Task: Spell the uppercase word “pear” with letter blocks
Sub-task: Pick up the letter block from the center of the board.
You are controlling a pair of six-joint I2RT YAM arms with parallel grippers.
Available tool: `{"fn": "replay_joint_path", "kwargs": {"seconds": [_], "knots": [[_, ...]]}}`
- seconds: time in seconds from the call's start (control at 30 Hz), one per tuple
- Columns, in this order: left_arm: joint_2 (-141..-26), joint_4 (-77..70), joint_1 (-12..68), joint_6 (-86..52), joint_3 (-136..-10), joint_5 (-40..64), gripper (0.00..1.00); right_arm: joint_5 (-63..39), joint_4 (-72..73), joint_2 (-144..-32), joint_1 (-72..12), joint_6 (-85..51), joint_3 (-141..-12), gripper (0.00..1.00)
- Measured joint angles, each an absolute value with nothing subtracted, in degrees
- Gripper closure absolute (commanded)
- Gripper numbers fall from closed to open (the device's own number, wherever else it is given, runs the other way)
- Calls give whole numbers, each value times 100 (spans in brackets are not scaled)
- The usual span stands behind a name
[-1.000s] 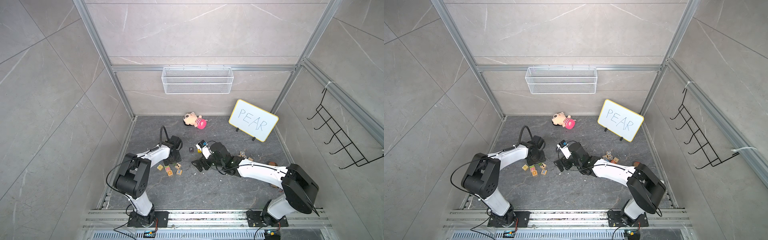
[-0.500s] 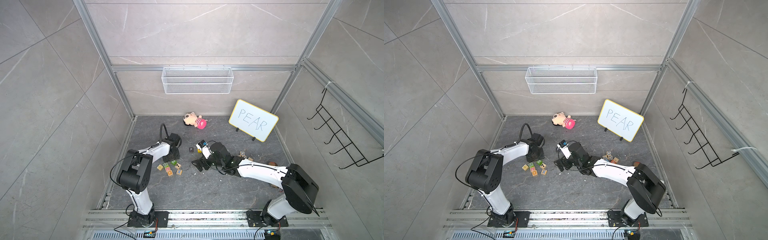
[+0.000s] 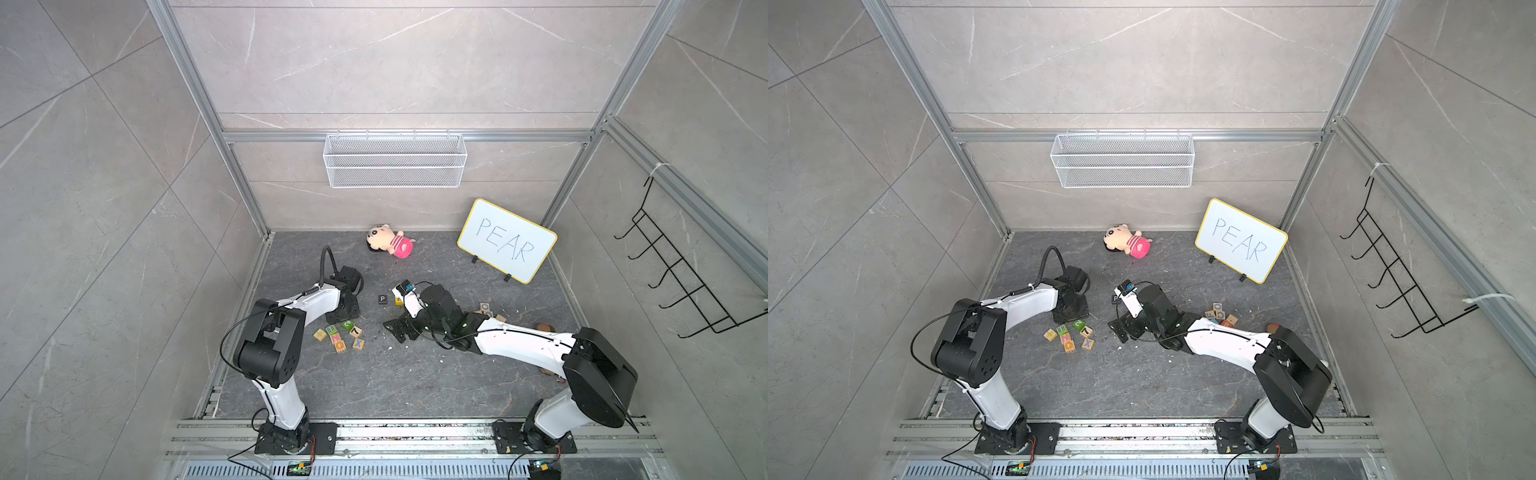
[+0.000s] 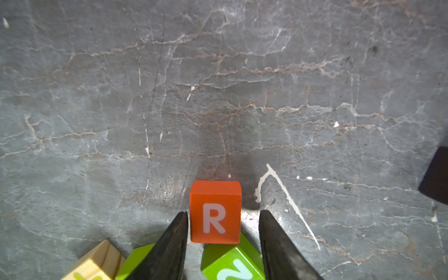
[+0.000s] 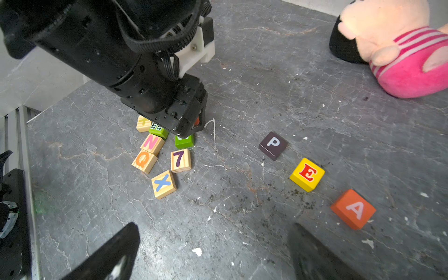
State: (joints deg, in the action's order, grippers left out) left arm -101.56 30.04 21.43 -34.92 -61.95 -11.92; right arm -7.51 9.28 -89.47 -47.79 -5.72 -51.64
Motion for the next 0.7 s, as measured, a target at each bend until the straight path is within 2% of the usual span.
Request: {"fn": "replay_joint_path", "kwargs": {"seconds": [0.23,0.53,0.7], "knots": [[-10158,2987,2143,-3417,-6193,-1192,54,-753,1050,-8884,-4779,-572,-5039,2],[-10158,2989,2121,-3376,-6193,-1192,44,-757,1061,-8884,-4779,-574,-5039,2],[-10154,2886,2029,-3365,-6108,-1164,44,-773,1063,-8884,-4779,-574,-5039,2]]}}
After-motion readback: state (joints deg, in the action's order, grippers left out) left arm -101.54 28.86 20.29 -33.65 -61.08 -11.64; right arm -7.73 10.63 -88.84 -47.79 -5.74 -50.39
